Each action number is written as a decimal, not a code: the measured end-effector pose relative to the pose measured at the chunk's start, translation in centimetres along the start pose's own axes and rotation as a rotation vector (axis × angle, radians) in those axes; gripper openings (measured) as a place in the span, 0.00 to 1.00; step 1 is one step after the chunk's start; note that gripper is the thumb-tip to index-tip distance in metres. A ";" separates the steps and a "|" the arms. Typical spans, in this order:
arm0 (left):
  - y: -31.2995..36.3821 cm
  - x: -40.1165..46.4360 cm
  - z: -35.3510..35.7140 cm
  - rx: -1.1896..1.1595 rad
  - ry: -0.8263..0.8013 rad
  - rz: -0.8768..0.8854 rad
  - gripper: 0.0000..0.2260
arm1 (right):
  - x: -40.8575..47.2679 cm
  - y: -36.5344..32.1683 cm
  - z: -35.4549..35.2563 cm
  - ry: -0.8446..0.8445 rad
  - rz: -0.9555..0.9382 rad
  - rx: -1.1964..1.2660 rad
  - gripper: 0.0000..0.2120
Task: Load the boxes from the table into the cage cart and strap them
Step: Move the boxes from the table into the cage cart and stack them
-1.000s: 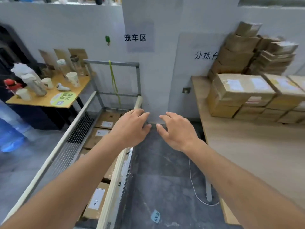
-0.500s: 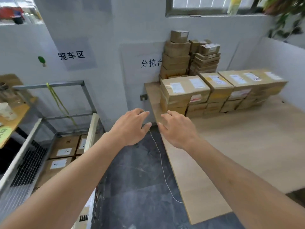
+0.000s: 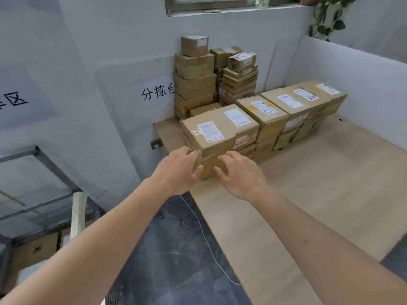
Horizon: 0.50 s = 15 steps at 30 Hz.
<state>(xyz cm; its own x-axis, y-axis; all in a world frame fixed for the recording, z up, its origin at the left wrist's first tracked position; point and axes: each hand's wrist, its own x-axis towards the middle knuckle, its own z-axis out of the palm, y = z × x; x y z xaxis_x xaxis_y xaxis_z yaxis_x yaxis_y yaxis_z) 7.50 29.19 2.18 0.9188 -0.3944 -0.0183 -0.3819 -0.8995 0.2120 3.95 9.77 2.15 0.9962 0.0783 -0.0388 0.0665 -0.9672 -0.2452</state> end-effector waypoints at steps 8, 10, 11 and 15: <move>-4.3 9.0 1.4 0.014 -0.083 0.057 0.23 | 8.0 0.7 1.3 -0.027 0.114 0.039 0.23; -4.8 11.1 1.9 0.006 -0.092 0.062 0.24 | 10.2 1.4 1.6 -0.035 0.129 0.056 0.23; -5.0 12.1 2.2 0.004 -0.096 0.058 0.24 | 11.3 1.9 1.9 -0.037 0.134 0.067 0.23; -5.6 15.9 4.2 0.013 -0.114 0.011 0.24 | 15.7 3.8 3.0 -0.036 0.117 0.086 0.23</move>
<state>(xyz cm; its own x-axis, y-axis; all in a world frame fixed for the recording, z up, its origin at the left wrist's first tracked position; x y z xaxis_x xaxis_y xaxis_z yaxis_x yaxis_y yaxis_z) 23.82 27.19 -3.37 0.8976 -0.4220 -0.1272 -0.3934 -0.8972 0.2005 19.71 8.06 -2.26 0.9940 -0.0236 -0.1066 -0.0566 -0.9461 -0.3188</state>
